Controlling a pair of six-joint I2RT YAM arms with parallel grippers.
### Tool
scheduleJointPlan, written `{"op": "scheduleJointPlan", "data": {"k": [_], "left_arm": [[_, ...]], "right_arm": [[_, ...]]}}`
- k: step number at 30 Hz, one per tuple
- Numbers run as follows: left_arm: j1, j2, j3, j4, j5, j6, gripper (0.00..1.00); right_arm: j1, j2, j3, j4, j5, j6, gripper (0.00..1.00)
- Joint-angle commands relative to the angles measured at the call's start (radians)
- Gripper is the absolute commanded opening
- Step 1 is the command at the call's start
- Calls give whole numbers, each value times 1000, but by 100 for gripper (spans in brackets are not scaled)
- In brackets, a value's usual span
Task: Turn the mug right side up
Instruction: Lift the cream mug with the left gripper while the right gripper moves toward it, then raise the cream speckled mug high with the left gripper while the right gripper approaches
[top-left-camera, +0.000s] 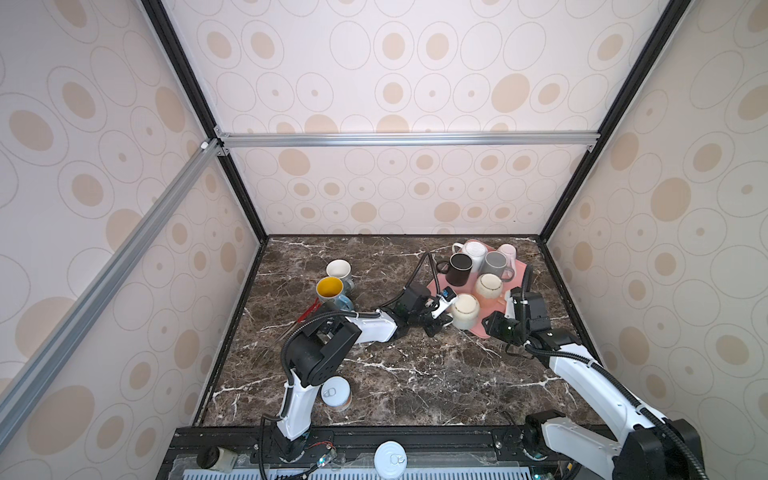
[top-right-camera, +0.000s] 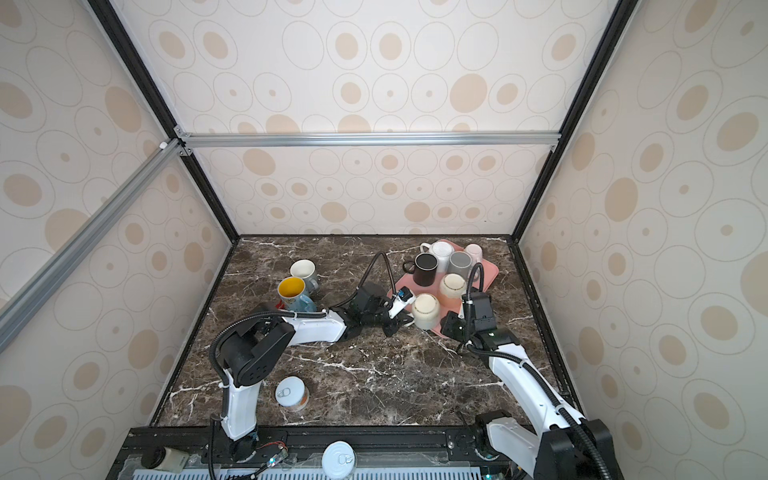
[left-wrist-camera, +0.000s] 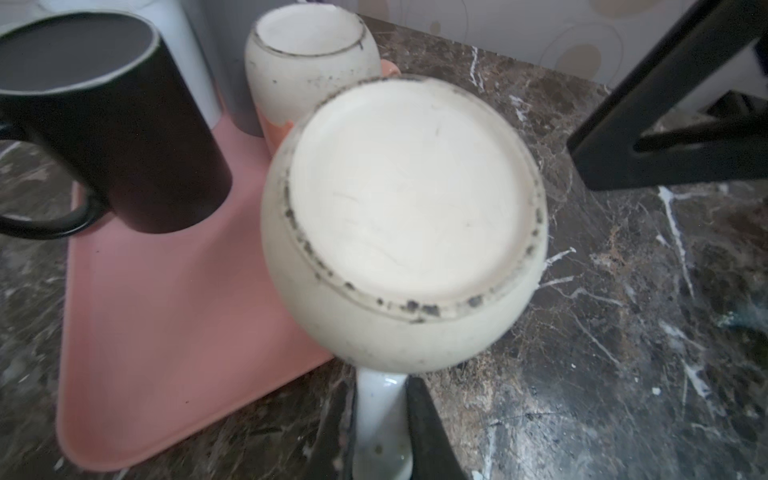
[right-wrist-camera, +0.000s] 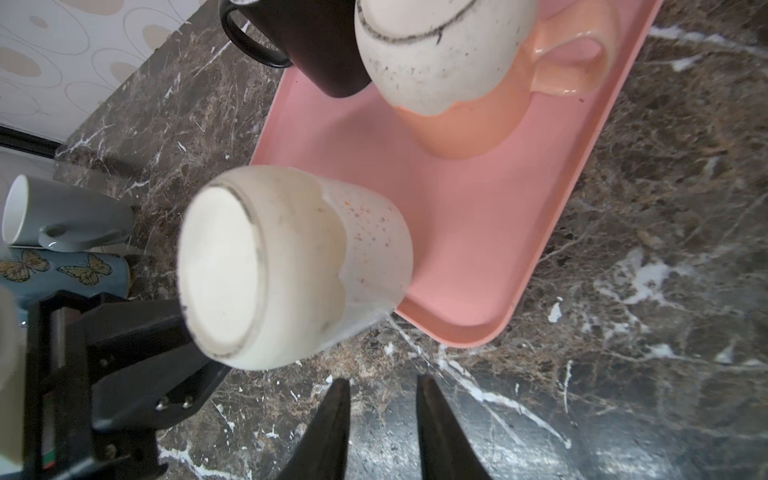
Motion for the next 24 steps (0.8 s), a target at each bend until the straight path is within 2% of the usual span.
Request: {"op": "scheduleJointPlan", "data": {"k": [1,6,9,14,18,24], "left_arm": [[34,-83,-32,308,-15,-186,0],[69,-75,-109,524,-10,-390,0],[80,-79,-131,592,-50,-483,0],[87,-86,-148,703,-52,-599,0],[89,-97,-134,696,-70,-651,0],[95,-138,-148,751,-60,-730,0]], "right_arm": [[-2,-2,-35,88,-18,48,30],[-3,-16,-32,115,-49,63,29],[-3,-40,-53,176,-89,94,32],[-1,-80,-126,348,-222,166,35],[-1,-103,-170,467,-275,202,37],[1,-54,-204,733,-368,299,39]]}}
